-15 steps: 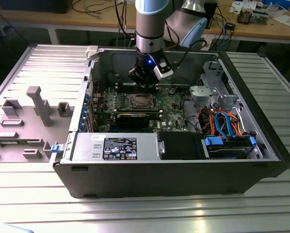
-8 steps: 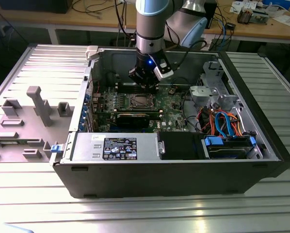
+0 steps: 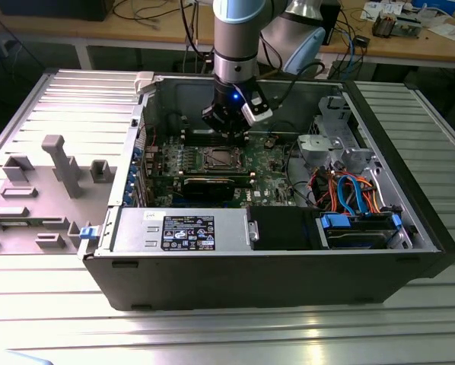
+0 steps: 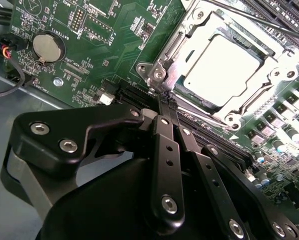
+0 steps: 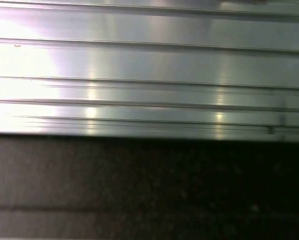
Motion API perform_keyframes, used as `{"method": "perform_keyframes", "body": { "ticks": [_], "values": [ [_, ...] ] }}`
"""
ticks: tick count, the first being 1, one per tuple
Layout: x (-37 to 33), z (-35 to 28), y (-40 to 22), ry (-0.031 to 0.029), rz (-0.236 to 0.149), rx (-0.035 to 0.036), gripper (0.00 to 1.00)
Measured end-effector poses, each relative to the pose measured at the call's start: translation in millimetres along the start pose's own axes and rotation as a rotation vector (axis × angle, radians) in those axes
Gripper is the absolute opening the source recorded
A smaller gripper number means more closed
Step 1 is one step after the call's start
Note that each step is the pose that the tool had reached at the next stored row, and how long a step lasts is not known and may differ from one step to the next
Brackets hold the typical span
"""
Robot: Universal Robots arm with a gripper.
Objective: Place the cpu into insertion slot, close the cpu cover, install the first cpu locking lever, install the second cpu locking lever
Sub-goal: 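Install the first cpu locking lever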
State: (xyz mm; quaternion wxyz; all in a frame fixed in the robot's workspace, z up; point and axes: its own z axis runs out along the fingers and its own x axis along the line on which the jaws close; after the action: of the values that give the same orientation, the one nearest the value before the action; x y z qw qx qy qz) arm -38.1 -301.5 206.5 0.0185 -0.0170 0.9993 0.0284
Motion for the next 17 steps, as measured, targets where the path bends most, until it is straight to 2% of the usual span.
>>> {"method": "perform_keyframes", "body": {
  "ticks": [9,10,11,13,14,16,17],
  "values": [
    [0.0,2.1,-1.4,0.0,0.0,0.0045,0.11],
    [-0.2,4.8,-2.5,-0.0002,0.0,-0.0014,0.11],
    [-0.4,0.0,-1.4,-0.0002,0.0,-0.0033,0.11],
    [-0.5,-1.5,-1.5,-0.0005,0.0,-0.0034,0.11],
    [-0.4,-1.7,-2.6,-0.0001,0.0,-0.0025,0.11],
    [-0.2,-2.1,-9.8,-0.0001,0.0,-0.0019,0.11],
    [-0.2,-2.2,-11.4,-0.0002,0.0,-0.0017,0.11]
  ]
}}
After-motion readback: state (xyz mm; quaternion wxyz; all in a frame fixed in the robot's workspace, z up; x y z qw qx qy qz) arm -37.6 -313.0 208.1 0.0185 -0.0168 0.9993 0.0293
